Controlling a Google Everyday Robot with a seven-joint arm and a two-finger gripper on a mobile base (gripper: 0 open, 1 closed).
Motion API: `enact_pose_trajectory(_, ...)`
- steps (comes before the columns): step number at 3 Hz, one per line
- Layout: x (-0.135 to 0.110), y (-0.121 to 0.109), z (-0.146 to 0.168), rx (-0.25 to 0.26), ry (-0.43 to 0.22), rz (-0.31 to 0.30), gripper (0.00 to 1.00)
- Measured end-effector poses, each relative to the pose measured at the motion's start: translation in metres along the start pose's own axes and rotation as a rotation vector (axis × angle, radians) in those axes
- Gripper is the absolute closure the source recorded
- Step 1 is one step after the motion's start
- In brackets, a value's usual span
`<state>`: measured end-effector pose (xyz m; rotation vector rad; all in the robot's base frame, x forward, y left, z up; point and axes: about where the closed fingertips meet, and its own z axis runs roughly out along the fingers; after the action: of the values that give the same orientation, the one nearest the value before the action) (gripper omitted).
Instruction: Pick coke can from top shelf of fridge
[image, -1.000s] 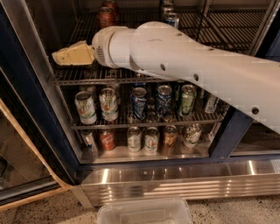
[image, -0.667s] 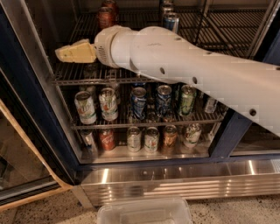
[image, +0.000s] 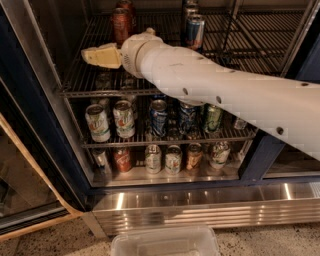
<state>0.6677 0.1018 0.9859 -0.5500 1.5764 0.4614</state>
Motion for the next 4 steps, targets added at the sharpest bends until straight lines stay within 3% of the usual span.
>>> enact_pose_trajectory(1,0.004,-0.023,0.014,0.035,-0.015,0.016,0.0)
enact_pose_trajectory(2,0.002,-0.024,0.019,0.037,-0.027,0.021,0.0)
enact_pose_trajectory(4,-0.002,-0.037,0.051,0.089,-0.117,0.098,0.0)
